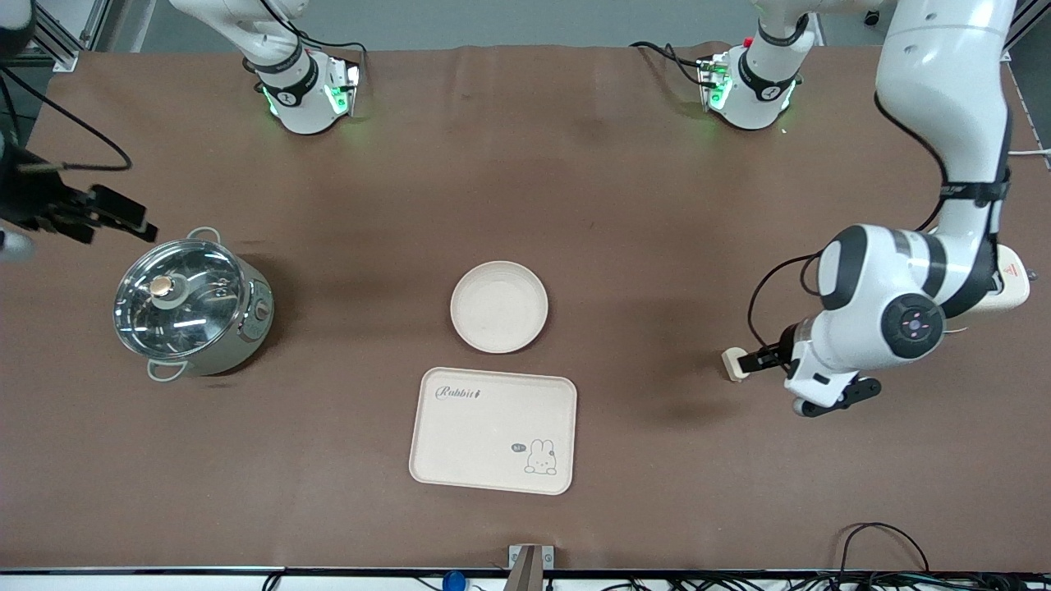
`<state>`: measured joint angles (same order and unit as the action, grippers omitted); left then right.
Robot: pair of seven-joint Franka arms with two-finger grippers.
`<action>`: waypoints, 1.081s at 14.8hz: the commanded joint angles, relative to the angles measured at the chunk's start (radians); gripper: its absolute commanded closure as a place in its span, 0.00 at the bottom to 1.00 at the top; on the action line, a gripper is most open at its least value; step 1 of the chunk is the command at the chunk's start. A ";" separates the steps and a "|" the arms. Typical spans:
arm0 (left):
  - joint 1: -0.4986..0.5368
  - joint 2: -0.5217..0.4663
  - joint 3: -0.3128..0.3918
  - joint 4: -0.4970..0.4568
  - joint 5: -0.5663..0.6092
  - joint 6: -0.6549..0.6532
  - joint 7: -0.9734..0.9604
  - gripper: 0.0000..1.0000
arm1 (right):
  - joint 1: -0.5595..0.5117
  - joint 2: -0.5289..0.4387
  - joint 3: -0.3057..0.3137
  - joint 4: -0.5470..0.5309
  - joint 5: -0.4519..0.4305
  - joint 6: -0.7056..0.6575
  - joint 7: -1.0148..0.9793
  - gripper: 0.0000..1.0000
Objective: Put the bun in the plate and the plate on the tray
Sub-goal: 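Reach the left gripper to the cream bun and grasp it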
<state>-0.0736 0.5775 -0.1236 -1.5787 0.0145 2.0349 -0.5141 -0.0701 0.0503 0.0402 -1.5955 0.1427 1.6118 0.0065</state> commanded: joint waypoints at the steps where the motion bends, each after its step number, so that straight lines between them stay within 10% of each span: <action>1: -0.002 0.051 0.002 0.002 -0.005 0.077 -0.030 0.00 | 0.003 0.052 -0.002 0.002 0.037 0.031 0.001 0.00; 16: -0.005 0.166 0.001 -0.035 -0.007 0.192 -0.034 0.31 | 0.088 0.155 -0.002 -0.118 0.097 0.212 0.001 0.00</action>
<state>-0.0759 0.7437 -0.1234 -1.5936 0.0145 2.2142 -0.5367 0.0064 0.2146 0.0413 -1.6940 0.2183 1.8119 0.0076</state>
